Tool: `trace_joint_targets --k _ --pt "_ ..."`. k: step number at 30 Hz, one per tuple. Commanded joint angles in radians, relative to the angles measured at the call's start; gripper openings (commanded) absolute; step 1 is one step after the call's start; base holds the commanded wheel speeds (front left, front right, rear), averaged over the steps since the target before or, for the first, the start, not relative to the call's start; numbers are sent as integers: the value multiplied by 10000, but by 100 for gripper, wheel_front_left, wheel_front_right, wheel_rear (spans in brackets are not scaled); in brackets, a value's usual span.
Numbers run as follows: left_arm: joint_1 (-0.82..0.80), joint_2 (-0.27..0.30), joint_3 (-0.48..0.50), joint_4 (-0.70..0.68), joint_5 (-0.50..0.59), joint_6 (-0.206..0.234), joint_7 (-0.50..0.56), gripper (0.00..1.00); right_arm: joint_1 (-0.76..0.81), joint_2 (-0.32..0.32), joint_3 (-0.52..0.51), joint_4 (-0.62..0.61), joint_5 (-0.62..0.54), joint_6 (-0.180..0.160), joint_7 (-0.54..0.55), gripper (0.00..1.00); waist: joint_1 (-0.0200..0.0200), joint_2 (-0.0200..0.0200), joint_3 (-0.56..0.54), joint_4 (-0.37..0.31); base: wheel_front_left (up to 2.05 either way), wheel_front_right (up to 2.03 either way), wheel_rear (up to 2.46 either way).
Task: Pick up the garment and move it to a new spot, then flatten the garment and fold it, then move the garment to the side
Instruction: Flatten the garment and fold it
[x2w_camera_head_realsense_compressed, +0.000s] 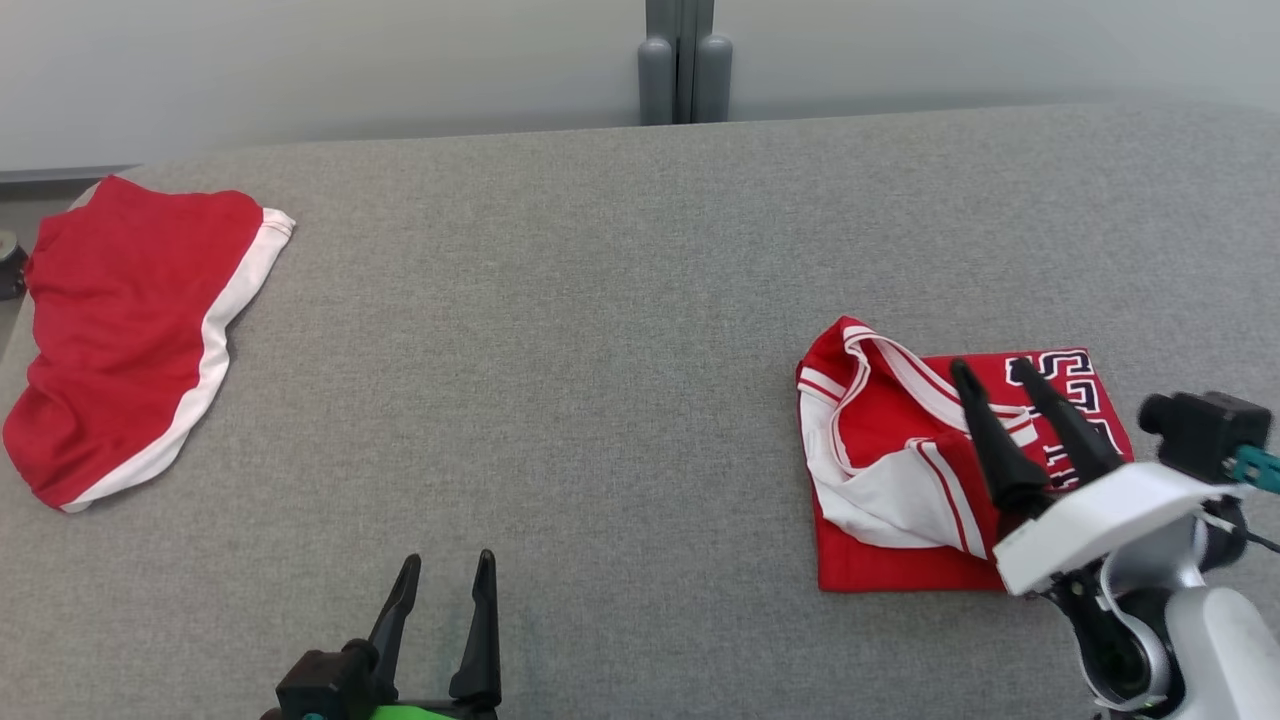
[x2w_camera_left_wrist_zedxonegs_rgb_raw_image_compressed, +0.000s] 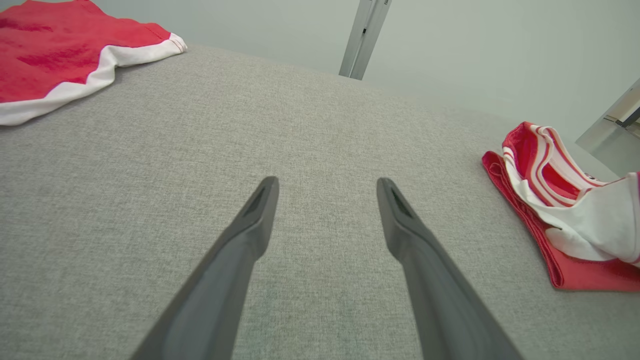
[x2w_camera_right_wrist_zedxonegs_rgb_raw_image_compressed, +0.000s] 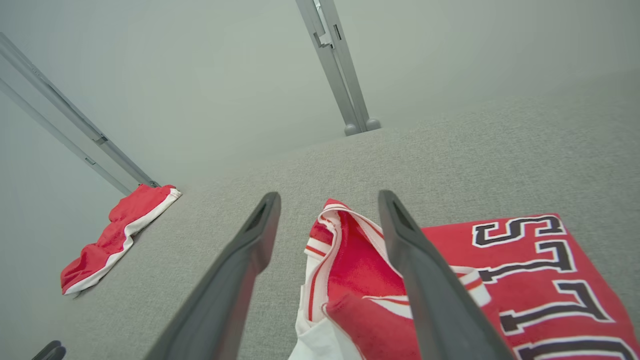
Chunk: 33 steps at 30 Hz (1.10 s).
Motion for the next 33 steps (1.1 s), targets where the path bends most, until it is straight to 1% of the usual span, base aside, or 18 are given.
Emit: trace_joint_targets --k 1,4,6,9,10,11,12,13,16,18,20,25,27,29,33 --pt "204 12 11 -57 -42 42 -4 100 353 -88 -318 -73 -211 -1 -426 100 0 0 -200 -142 0 0 0" --pt "350 12 -23 -142 -84 60 -3 100 986 -359 -1137 155 -898 -1 -1330 100 0 0 -385 -214 0 0 0" --pt "461 13 18 -239 -106 109 -3 100 1215 -188 -1708 503 -998 -1 -1831 100 0 0 -479 -279 0 0 0" --pt "565 13 56 -362 18 124 -4 100 1439 -344 -2356 1100 -1534 -1 -2373 100 0 0 -588 -310 0 0 0" --pt "615 13 104 -430 58 145 -4 100 1449 -328 -2523 1339 -1674 -1 -2552 75 0 0 -611 -310 0 0 0" --pt "659 15 142 -479 78 187 -4 100 1423 -347 -2627 1620 -1897 -1 -2687 37 0 0 -626 -298 0 0 0" --pt "683 15 170 -523 84 186 -3 100 1374 -403 -2633 1812 -2064 -1 -2778 3 0 0 -627 -280 0 0 0" --pt "703 15 199 -586 111 198 -4 100 1258 -456 -2649 2060 -2207 -1 -2877 0 0 0 -605 -256 0 0 0" --pt "692 15 248 -658 258 123 -4 100 872 -644 -2477 2767 -2698 -1 -3065 0 0 0 -513 -152 0 0 0" --pt "653 15 311 -688 356 83 -3 100 569 -580 -2274 3314 -2850 -1 -3125 0 0 0 -408 -77 0 0 0" --pt "560 15 406 -713 432 39 -3 100 206 -651 -1975 3905 -3083 -3 -3164 0 0 0 -286 -2 0 0 0" --pt "362 15 580 -691 574 -60 -4 100 -617 -778 -1398 5635 -3582 -8 -3266 0 0 0 -123 252 0 0 0" --pt "344 15 660 -678 574 -48 -4 100 -812 -624 -1237 6094 -3483 -8 -3463 0 0 0 -143 392 0 0 0" --pt "376 15 765 -731 505 23 -4 100 -923 -619 -873 6375 -3537 -8 -3680 0 0 0 -169 466 0 0 0" --pt "486 15 911 -771 456 86 -4 100 -919 -564 -97 6646 -3510 -9 -3984 0 0 0 -250 554 0 0 0"
